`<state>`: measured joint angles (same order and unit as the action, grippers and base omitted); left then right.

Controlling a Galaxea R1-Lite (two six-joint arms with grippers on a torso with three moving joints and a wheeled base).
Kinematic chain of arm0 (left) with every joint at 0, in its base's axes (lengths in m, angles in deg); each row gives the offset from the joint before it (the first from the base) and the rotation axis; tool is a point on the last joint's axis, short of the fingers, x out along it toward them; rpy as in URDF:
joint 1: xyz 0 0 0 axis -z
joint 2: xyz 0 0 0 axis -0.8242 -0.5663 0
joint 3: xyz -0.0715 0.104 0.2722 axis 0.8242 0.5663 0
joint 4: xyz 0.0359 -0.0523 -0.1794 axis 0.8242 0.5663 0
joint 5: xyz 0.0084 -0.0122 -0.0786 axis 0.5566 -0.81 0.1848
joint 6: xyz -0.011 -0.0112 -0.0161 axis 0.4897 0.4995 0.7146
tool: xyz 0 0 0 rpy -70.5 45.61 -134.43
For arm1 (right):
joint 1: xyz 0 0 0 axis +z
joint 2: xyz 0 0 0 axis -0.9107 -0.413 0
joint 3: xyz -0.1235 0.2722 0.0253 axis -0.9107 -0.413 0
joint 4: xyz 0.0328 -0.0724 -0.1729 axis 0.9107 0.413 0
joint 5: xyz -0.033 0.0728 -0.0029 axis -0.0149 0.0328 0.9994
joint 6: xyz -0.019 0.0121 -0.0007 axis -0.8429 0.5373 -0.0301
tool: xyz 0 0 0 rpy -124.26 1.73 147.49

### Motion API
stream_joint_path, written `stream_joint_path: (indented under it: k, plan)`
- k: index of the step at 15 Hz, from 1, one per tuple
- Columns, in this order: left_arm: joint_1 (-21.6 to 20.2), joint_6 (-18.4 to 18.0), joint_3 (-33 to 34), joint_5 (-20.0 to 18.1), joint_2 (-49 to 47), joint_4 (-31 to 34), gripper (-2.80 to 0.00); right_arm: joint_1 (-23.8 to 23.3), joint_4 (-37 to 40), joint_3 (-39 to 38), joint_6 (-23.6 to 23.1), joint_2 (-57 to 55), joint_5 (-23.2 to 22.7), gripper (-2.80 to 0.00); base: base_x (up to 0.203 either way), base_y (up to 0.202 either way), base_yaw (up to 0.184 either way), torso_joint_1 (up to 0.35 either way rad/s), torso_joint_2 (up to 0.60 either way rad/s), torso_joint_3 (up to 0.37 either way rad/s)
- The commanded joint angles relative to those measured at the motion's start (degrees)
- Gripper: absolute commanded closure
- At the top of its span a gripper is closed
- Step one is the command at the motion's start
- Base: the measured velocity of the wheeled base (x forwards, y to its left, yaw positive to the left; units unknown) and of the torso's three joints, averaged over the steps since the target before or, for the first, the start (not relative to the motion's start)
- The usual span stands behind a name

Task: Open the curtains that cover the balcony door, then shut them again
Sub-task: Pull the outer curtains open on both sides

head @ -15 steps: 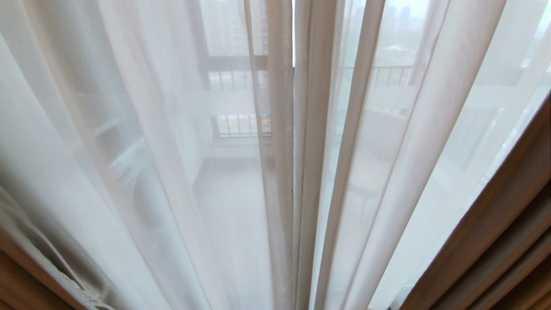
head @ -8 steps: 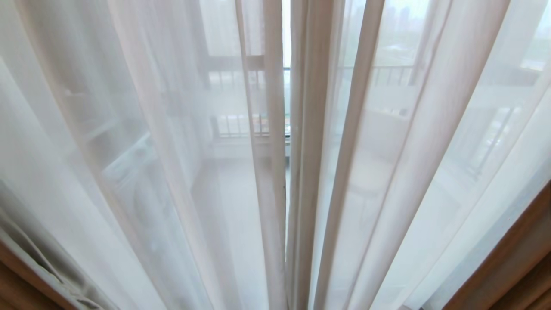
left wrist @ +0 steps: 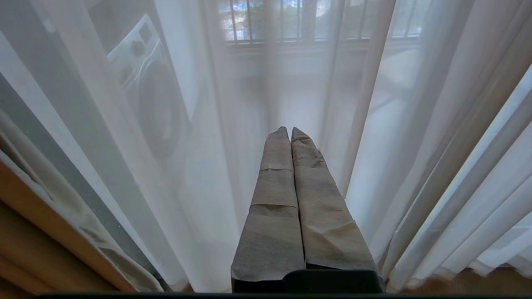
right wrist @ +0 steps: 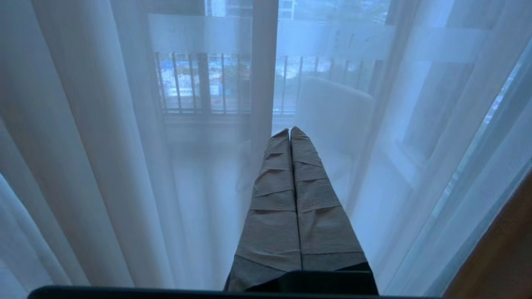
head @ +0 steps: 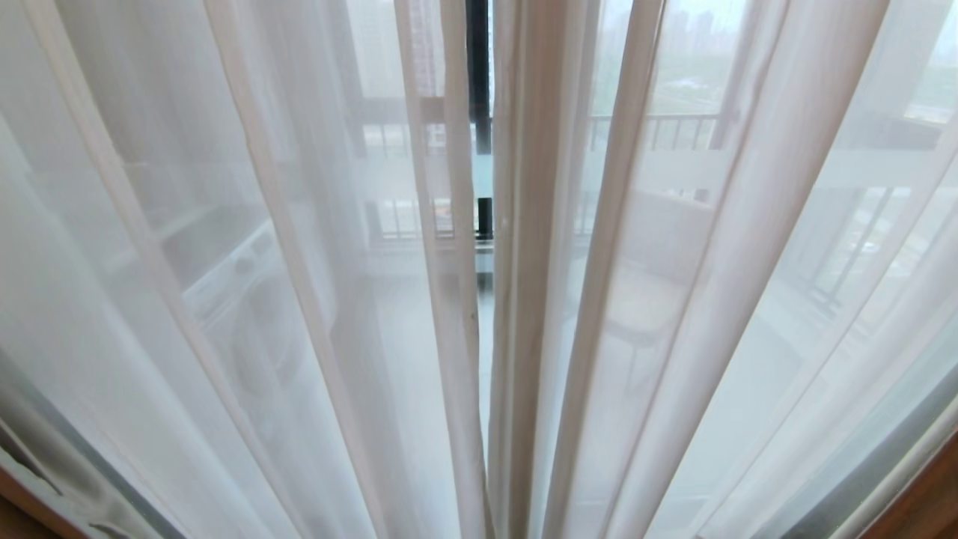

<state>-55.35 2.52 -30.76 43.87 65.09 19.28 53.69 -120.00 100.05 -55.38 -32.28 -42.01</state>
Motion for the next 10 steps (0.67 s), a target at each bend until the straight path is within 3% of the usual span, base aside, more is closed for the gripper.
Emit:
stream_joint_path:
  k: [1,7,10]
  plan:
    - [-0.07,0.00,0.03,0.02,0.02,0.02,0.00,3.98,-0.04,-3.15,-0.02,2.06,1.24,0.00,0.000,0.000,0.000,0.000,0.00,0.000]
    - [-0.07,0.00,0.01,0.02,0.02,0.02,0.00,7.58,1.99,-15.22,0.00,14.29,1.39,0.00,0.000,0.000,0.000,0.000,0.00,0.000]
    - [-0.07,0.00,0.04,0.02,0.02,0.02,0.00,11.39,11.70,-16.14,-0.09,20.95,2.06,0.00,0.000,0.000,0.000,0.000,0.00,0.000]
